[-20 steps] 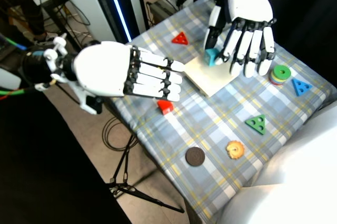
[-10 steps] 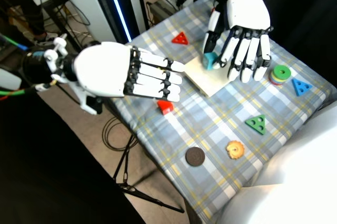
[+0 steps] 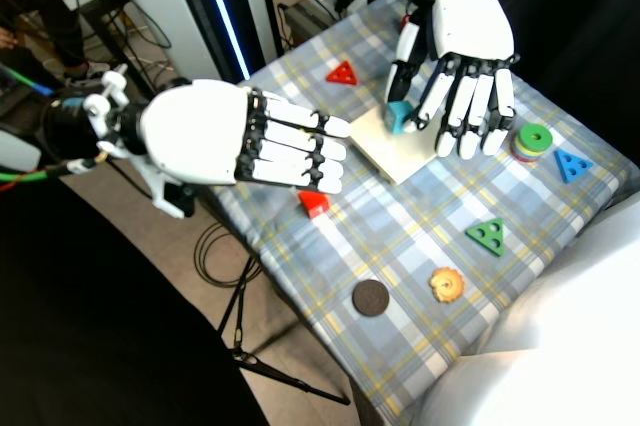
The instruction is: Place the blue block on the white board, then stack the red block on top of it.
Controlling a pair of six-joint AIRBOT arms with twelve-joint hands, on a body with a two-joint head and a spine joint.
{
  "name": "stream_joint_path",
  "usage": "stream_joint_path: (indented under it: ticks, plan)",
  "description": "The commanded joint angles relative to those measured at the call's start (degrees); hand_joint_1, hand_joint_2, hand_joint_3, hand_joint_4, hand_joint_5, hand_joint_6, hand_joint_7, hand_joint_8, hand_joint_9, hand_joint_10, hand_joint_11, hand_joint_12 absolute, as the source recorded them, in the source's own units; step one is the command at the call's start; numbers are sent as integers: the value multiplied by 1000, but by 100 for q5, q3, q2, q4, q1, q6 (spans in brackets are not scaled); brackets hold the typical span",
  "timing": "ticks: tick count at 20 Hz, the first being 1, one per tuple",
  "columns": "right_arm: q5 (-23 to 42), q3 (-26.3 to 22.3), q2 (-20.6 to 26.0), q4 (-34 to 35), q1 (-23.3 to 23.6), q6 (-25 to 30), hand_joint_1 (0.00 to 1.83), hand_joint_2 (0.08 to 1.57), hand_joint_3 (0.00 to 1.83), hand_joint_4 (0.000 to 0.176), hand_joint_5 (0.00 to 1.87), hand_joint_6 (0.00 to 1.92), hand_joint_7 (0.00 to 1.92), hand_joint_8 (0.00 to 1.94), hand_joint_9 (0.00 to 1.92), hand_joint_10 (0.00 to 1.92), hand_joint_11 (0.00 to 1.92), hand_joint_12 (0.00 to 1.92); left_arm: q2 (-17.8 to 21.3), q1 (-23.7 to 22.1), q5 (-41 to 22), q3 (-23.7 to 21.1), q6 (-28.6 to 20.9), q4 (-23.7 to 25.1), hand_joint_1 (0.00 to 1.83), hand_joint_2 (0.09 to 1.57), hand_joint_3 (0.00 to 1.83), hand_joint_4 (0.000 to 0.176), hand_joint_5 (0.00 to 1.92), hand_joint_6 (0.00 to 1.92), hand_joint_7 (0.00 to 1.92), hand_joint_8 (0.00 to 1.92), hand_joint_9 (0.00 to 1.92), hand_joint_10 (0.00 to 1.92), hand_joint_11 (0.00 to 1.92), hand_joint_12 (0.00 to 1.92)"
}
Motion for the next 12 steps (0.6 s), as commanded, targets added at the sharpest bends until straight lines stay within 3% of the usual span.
stream_joint_path:
  ticks: [1,2,5,8,11,12]
  plan:
    - [662,27,-15,192,80,31,305,1427,0,0,410,2,577,1,528,1,382,247,-13,-44,-568,34,-21,81,1037,1010,0,113,904,111,614,1,445,2,0,657]
    - [662,27,-15,193,80,33,292,1427,0,0,413,2,577,1,529,1,382,251,-13,-44,-568,35,-21,81,1046,1001,0,111,917,37,617,1,447,2,0,679]
    - [662,26,-15,193,79,40,256,1426,0,0,420,2,569,0,524,0,390,255,-10,-36,-569,46,-22,42,1049,994,0,134,888,1,611,0,445,0,0,693]
    - [661,26,-15,193,77,45,253,1428,1,10,405,0,568,0,528,2,385,253,-3,-29,-575,46,-22,15,1050,994,0,123,873,0,608,0,445,1,0,688]
    - [661,24,-15,194,76,49,284,1411,0,2,415,3,566,0,521,0,384,254,18,8,-627,19,-23,-14,1034,976,0,142,745,0,577,0,435,0,0,646]
    - [660,23,-21,194,75,49,363,1387,0,21,405,3,552,3,511,2,383,257,48,40,-699,-21,-23,-35,1014,960,0,144,653,0,548,0,421,0,0,665]
